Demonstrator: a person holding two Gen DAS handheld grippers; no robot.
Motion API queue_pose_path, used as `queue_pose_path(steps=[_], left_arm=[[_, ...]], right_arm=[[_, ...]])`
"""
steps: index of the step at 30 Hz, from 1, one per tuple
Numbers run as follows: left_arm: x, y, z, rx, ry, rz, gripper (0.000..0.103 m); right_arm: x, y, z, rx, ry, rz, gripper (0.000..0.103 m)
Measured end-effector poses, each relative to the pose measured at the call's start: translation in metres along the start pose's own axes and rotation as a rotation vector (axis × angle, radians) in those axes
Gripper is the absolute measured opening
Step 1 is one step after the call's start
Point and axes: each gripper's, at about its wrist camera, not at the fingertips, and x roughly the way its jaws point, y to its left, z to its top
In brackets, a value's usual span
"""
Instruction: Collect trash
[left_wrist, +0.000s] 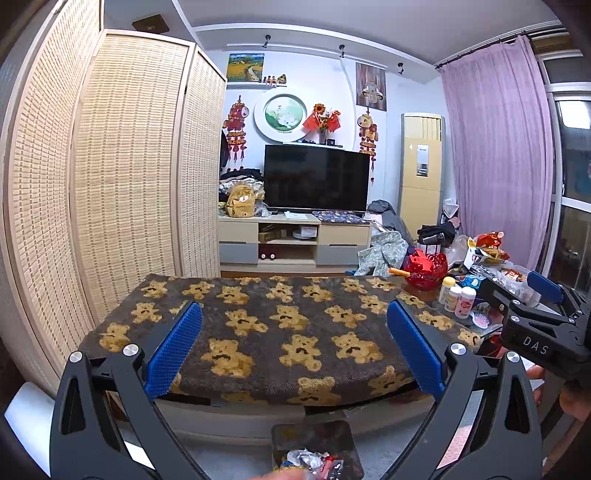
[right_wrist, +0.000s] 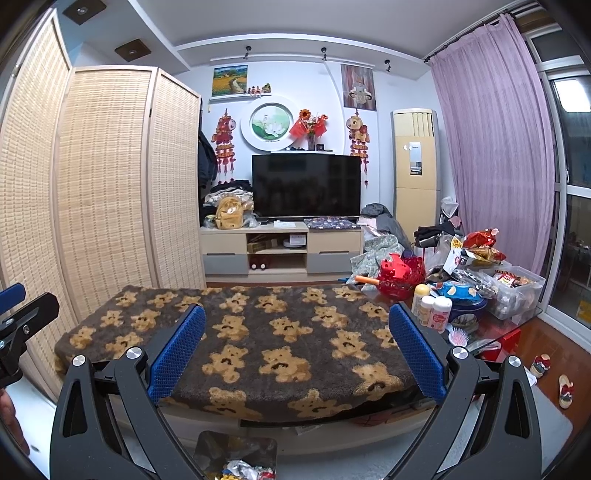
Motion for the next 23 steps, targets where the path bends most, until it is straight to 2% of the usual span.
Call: queue_pose_path(steps=[14,20,23], left_arm=[[0.0003,-0.0063,-0.0006,0.025,-0.003,0.015,0.095],[0.0059,-0.0007,-0.0018,-0.009,0.023,-0.020,0.095],[0.0076,-0.0013,-0.0027,0.007,0.023,0.002,0.095]], right_arm=[[0.0014,0.0002,-0.0012,0.005,0.009,-0.003,0.100],[0.0020,0.0007,-0.0015,0.008,0.012,-0.007,0.100],[0.0023,-0.0001,-0.0016,0.011,0.014,-0.009,0.100]])
